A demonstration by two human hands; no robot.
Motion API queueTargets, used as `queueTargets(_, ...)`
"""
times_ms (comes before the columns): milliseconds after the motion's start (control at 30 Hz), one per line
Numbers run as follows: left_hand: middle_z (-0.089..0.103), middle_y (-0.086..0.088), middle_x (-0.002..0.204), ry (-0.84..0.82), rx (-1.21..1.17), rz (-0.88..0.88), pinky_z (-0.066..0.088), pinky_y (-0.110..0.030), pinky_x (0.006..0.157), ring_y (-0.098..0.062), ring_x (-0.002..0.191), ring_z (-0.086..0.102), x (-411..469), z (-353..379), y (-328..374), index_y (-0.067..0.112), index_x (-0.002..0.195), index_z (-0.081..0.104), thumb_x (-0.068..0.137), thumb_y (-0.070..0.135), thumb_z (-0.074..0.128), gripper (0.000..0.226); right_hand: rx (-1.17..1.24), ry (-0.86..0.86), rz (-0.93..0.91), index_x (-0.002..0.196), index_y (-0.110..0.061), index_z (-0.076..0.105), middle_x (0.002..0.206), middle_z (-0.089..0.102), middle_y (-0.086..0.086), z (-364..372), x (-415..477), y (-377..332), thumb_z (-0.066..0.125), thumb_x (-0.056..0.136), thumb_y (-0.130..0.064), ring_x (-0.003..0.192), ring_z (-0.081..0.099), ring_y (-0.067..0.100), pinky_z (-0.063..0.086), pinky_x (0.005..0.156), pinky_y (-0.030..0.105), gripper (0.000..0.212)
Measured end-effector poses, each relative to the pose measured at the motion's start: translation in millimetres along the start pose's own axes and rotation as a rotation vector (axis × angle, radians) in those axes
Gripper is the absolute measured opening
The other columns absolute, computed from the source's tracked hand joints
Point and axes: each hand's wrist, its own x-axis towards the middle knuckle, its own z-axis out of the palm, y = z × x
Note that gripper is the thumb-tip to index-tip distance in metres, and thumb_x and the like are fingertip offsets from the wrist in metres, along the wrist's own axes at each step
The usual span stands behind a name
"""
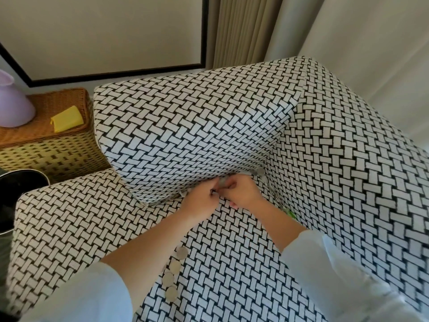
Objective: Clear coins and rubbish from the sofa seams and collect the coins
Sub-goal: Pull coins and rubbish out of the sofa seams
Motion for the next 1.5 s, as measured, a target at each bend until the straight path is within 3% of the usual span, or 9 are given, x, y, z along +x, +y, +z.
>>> queueTargets(100,0.066,0.017,0.099,0.017,-0.099,-0.024,0.051,-0.025,0.087,0.004,0.087,0.063,-2.7,2.6,9.4,0.025,0.115,0.066,0.097,0.024,0.055,0.021,-0.097,-0.141,-0.032,0.08,-0.021,0.069,0.068,0.068,0.005,-14.8,-8.3,-5.9,0.074,0.084,-0.034,0.054,0.062,0.015,0.056,0.053,0.029,0.014)
queueTargets(300,0.066,0.002,0.069,0.009,-0.389,-0.146,0.042,-0.013,0.051,-0.004,0.053,0.054,-10.6,4.4,13.6,0.007,0.11,0.07,0.086,0.021,0.07,0.028,-0.032,-0.297,-0.005,0.088,-0.018,0.069,0.089,0.072,0.012,-40.0,-21.3,-9.5,0.067,0.091,-0.016,0.072,0.071,0.013,0.06,0.062,0.026,0.005)
queueTargets(433,0.065,0.004,0.084,-0.056,-0.177,-0.132,0.049,-0.019,0.063,-0.005,0.07,0.061,-17.4,0.5,4.3,0.014,0.104,0.066,0.084,0.018,0.071,0.021,-0.11,-0.484,0.148,0.102,-0.008,0.069,0.092,0.074,0.011,-35.8,-31.0,-10.0,0.068,0.088,-0.006,0.08,0.074,0.016,0.06,0.066,0.024,0.014)
queueTargets(600,0.067,0.015,0.067,-0.361,0.136,-0.194,0.045,-0.019,0.069,0.0,0.07,0.062,-11.5,-7.1,3.3,0.025,0.079,0.072,0.085,0.028,0.065,0.009,-0.268,-1.044,0.223,0.119,-0.015,0.068,0.107,0.074,0.0,-54.7,-36.5,-15.2,0.073,0.087,-0.023,0.093,0.073,0.015,0.06,0.079,0.033,0.034)
queueTargets(700,0.042,0.012,0.049,-0.32,0.091,-0.198,0.036,-0.02,0.053,-0.01,0.049,0.039,-8.8,-6.3,4.8,0.018,0.07,0.068,0.086,0.032,0.061,0.023,-0.232,-0.795,0.207,0.115,-0.011,0.068,0.1,0.075,0.005,-61.5,-21.9,-11.1,0.07,0.089,-0.024,0.091,0.073,0.019,0.06,0.075,0.03,0.029)
queueTargets(833,0.059,0.015,0.087,-0.063,0.145,-0.048,0.042,-0.016,0.06,0.006,0.058,0.047,-5.5,0.5,7.1,0.023,0.114,0.065,0.092,0.021,0.055,0.025,0.106,-0.045,0.145,0.109,-0.011,0.067,0.084,0.069,0.004,-39.0,-0.2,8.1,0.067,0.09,-0.013,0.067,0.068,0.015,0.062,0.066,0.034,0.019)
queueTargets(900,0.063,0.011,0.1,-0.006,0.177,-0.005,0.038,-0.014,0.052,0.004,0.054,0.045,-3.3,3.4,8.7,0.027,0.13,0.054,0.093,0.016,0.052,0.038,0.231,0.146,0.136,0.108,-0.014,0.065,0.081,0.069,0.0,-27.0,7.1,14.5,0.071,0.087,-0.019,0.059,0.065,0.013,0.06,0.058,0.033,0.022)
queueTargets(1133,0.056,0.009,0.072,0.002,0.281,0.029,0.029,-0.018,0.042,-0.001,0.046,0.041,15.1,11.5,13.5,0.032,0.141,0.039,0.095,0.019,0.049,0.049,0.039,0.295,0.106,0.099,-0.031,0.069,0.088,0.069,-0.015,-14.6,16.8,20.4,0.076,0.074,-0.051,0.074,0.067,0.012,0.054,0.065,0.029,0.033)
queueTargets(1500,0.059,0.007,0.071,0.046,0.511,0.012,0.033,-0.022,0.046,-0.009,0.051,0.047,27.6,12.8,17.2,0.036,0.136,0.047,0.1,0.034,0.043,0.036,0.493,0.189,0.122,0.085,-0.011,0.06,0.075,0.064,0.008,-27.4,21.9,32.4,0.058,0.089,-0.013,0.041,0.054,0.014,0.039,0.037,0.024,0.005)
